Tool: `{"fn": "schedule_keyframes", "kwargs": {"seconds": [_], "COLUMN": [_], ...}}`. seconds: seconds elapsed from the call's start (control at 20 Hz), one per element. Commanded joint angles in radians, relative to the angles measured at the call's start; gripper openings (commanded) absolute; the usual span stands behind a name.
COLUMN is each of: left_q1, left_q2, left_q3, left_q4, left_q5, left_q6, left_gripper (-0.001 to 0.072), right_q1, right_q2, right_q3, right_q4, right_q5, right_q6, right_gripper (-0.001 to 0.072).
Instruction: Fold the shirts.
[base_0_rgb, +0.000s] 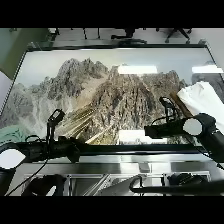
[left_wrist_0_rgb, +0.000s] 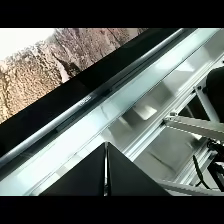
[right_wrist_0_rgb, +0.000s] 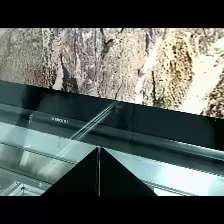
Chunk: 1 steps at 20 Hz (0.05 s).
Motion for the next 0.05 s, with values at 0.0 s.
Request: {"fn": "schedule_keyframes", "kwargs": {"seconds": [0.0], "left_q1": [0.0], "left_q2": [0.034], "left_q3": [-0.002], "left_q4": [0.0], "left_q5": [0.003], "left_q6": [-0.015], "left_gripper": [0.0013], "right_q1": [0.001], "right_q2": [0.0], "right_q3": [0.0], "right_q4": [0.0], "right_q5": [-0.001], "right_q6": [0.0], "right_gripper": [0.003]}}
